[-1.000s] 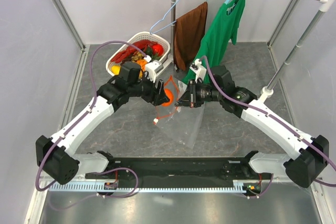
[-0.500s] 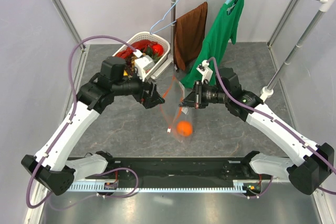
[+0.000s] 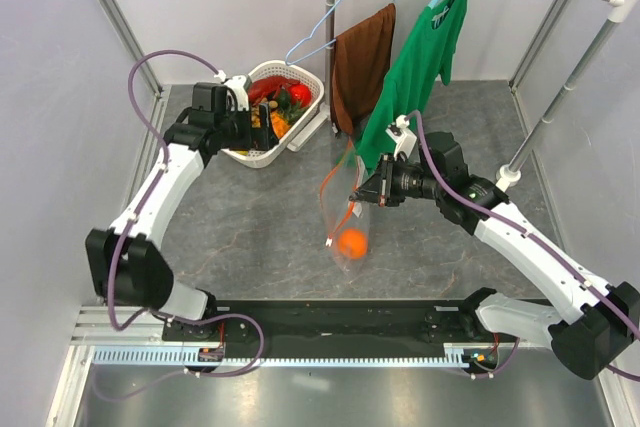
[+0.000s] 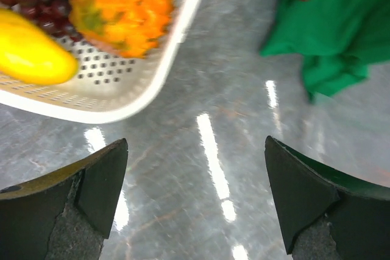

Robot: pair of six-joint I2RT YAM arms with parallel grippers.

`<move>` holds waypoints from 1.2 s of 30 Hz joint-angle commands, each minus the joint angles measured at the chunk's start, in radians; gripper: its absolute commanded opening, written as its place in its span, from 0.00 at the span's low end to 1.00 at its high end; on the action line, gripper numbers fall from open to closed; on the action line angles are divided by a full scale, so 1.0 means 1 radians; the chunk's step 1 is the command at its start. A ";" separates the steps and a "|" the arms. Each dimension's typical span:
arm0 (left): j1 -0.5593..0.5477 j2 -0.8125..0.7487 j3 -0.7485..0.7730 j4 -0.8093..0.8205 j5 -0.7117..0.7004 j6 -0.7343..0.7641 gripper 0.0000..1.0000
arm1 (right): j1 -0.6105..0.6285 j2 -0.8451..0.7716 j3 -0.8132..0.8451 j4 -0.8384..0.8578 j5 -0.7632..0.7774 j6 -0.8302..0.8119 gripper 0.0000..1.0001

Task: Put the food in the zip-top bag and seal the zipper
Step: Pick up the fake fruit from the bin.

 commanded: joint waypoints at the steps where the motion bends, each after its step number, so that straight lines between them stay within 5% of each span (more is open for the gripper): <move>1: 0.061 0.084 0.052 0.091 -0.053 0.007 0.96 | -0.004 -0.028 -0.005 0.009 0.013 -0.005 0.00; 6: 0.106 0.138 0.036 0.128 -0.014 0.049 0.91 | -0.004 -0.038 -0.024 0.006 0.018 -0.010 0.00; 15: 0.104 0.334 0.133 0.241 0.101 0.066 1.00 | -0.005 -0.028 -0.022 0.012 0.016 0.001 0.00; 26: 0.098 0.510 0.241 0.306 -0.017 0.030 1.00 | -0.008 -0.025 -0.028 0.011 0.013 0.001 0.00; 36: 0.085 0.615 0.273 0.329 0.025 0.035 1.00 | -0.013 -0.019 -0.025 0.011 0.006 -0.005 0.00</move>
